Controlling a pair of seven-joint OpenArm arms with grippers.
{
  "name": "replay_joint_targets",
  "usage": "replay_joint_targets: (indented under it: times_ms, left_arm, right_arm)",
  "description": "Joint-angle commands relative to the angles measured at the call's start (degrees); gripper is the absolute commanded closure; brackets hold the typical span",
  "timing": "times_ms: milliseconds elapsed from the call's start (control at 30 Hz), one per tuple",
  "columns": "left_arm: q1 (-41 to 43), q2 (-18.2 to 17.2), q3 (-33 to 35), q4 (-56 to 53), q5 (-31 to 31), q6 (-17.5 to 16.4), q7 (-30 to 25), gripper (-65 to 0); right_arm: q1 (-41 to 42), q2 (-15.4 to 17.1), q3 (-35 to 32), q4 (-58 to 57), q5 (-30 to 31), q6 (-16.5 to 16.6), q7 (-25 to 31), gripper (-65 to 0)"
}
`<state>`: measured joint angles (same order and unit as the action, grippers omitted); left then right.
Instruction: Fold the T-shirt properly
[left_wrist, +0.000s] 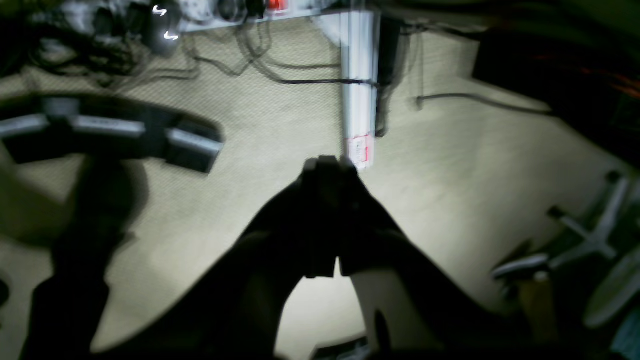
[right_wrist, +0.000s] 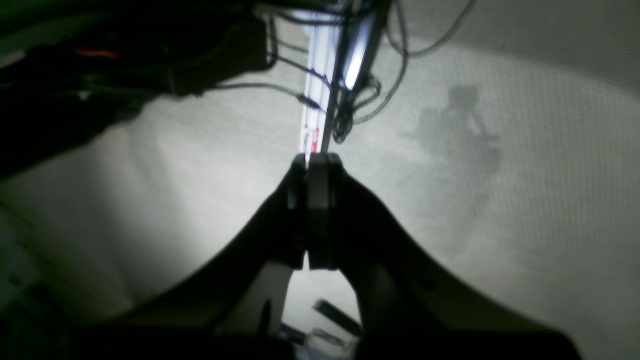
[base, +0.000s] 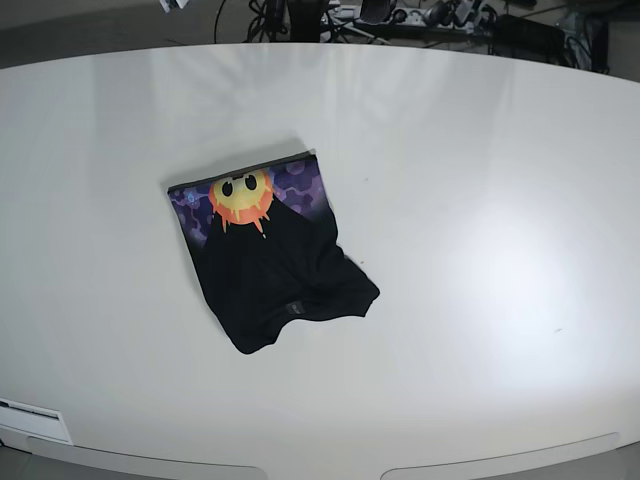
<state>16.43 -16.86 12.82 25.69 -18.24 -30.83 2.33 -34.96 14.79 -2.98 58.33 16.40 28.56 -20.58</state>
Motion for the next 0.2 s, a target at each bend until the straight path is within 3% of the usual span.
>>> replay_joint_targets:
  times_ms: [0, 67, 167]
  left_arm:
    - [-2.23, 0.85, 1.29, -2.32, 0.11, -0.13, -1.84, 0.0]
    - [-5.55, 3.58, 3.28, -4.7, 1.55, 0.66, -2.29, 0.0]
    - [-6.8, 6.78, 4.15, -3.69, 3.39, 6.36, -2.38, 0.0]
  right_arm:
    - [1.92, 0.13, -1.4, -2.64, -0.96, -0.81, 1.88, 0.0]
    - [6.93, -0.79, -4.24, -8.24, -2.36, -3.21, 3.06, 0.0]
    - [12.5, -1.6, -7.78, -13.6, -3.37, -5.22, 3.06, 0.0]
